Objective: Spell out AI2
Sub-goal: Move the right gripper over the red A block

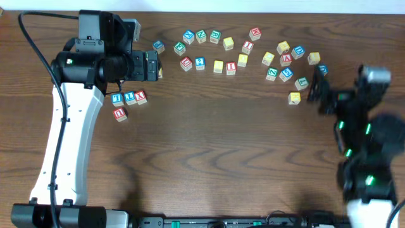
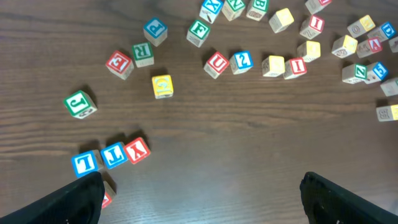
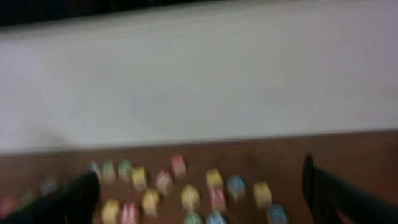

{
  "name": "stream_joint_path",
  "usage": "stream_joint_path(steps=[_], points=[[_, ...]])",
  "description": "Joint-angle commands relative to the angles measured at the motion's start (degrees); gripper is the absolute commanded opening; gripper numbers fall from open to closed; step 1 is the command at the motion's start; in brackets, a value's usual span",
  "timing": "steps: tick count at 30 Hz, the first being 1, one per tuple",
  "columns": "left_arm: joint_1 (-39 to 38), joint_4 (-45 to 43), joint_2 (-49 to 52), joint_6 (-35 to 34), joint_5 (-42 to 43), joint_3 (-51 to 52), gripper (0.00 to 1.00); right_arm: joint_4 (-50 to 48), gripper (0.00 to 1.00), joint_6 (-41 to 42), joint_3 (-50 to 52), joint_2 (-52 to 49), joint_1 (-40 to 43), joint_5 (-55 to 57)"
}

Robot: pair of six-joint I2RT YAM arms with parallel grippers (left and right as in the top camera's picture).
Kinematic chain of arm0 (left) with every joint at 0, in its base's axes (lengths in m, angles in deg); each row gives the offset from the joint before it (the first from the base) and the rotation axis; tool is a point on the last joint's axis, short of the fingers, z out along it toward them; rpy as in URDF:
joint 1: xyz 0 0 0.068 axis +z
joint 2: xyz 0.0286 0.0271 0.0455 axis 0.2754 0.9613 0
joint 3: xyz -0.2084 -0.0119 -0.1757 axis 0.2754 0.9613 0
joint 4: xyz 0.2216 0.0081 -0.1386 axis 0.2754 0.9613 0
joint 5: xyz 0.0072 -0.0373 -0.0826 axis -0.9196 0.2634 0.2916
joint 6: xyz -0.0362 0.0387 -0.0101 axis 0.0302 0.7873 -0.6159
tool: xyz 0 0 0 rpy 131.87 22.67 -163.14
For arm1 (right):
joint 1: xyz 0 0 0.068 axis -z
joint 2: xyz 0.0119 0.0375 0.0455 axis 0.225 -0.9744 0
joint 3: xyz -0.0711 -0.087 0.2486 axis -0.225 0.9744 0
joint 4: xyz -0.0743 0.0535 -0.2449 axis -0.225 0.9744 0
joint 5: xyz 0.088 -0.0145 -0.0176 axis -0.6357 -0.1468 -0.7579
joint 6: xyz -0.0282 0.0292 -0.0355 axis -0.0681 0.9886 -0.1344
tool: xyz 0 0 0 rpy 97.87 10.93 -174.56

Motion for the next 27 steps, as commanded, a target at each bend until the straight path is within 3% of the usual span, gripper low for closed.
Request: stream_joint_path(steps=[1, 8, 15, 21, 27], points=[[0.24, 0.13, 0.22, -0.31, 0.02, -1.29, 0.99, 7.93, 0.99, -2.34, -13.86, -11.21, 2.38, -9.01], [0.24, 0.11, 0.22, -0.28, 0.02, -1.27, 0.99, 32.79, 0.99, -9.60, -44.26, -35.87, 3.23, -11.74], [0.22, 0.11, 0.22, -0.28, 0.02, -1.29, 0.99, 47.17, 0.99, -17.62, -65.99, -56.35, 2.62, -11.74], [0.22, 0.13, 0.22, -0.28, 0.02, -1.27, 0.99, 54.38, 0.99, -19.34, -74.97, -67.32, 2.36, -11.28], [0.22, 0.13, 0.24, -0.28, 0.02, -1.27, 0.99, 57.72, 0.99, -20.00, -75.49, -74.99, 0.81, -6.67]])
